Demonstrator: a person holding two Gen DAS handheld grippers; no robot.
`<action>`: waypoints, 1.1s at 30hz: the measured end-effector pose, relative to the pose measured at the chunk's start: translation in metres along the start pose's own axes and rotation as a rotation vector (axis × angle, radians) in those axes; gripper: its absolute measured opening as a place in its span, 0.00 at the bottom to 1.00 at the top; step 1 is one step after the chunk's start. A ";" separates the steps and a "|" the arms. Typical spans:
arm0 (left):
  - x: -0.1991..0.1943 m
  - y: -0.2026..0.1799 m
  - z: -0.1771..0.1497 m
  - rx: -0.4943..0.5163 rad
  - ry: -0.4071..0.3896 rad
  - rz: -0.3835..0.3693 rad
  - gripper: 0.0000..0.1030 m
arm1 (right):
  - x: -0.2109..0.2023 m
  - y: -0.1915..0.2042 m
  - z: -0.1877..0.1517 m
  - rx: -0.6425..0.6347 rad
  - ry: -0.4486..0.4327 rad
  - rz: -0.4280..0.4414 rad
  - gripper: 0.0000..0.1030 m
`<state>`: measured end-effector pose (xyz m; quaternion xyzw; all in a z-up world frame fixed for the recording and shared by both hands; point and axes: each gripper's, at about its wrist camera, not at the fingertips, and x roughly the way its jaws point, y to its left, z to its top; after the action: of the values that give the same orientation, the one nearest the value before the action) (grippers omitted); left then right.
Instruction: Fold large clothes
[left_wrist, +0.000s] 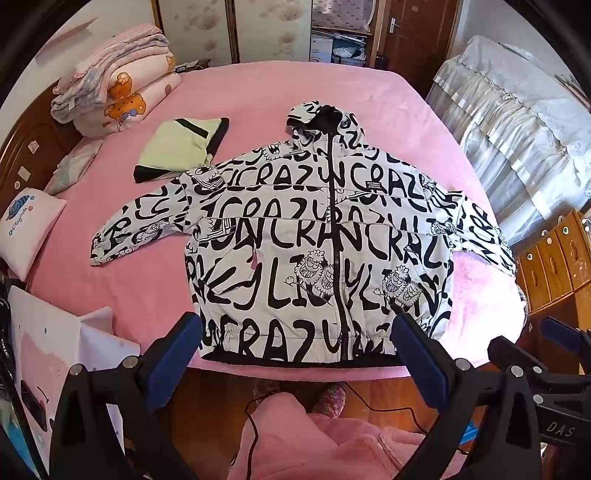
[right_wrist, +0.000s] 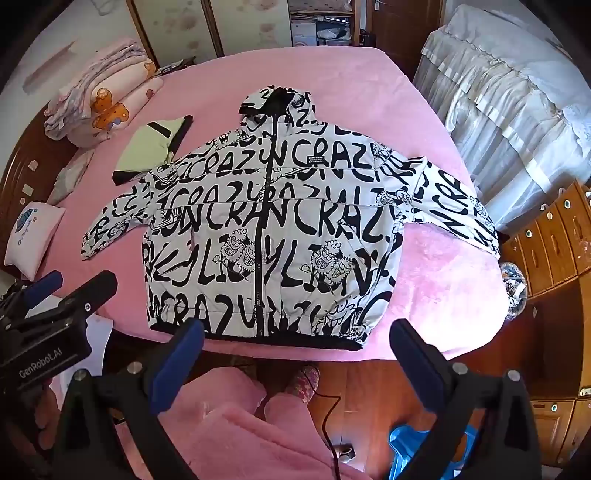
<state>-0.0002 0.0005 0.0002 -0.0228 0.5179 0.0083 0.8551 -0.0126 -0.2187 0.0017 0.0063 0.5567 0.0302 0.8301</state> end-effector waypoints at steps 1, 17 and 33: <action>0.000 0.000 0.000 0.001 -0.001 0.000 0.99 | 0.001 0.000 0.000 0.000 0.001 0.001 0.98; 0.000 -0.001 0.000 0.004 0.003 0.001 0.99 | 0.004 -0.002 0.006 0.004 0.013 0.000 0.98; -0.002 -0.015 0.018 0.003 0.013 -0.010 0.99 | 0.012 -0.012 0.006 0.021 0.021 0.002 0.98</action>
<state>0.0152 -0.0134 0.0103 -0.0244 0.5233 0.0031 0.8518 -0.0022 -0.2302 -0.0077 0.0151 0.5657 0.0253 0.8240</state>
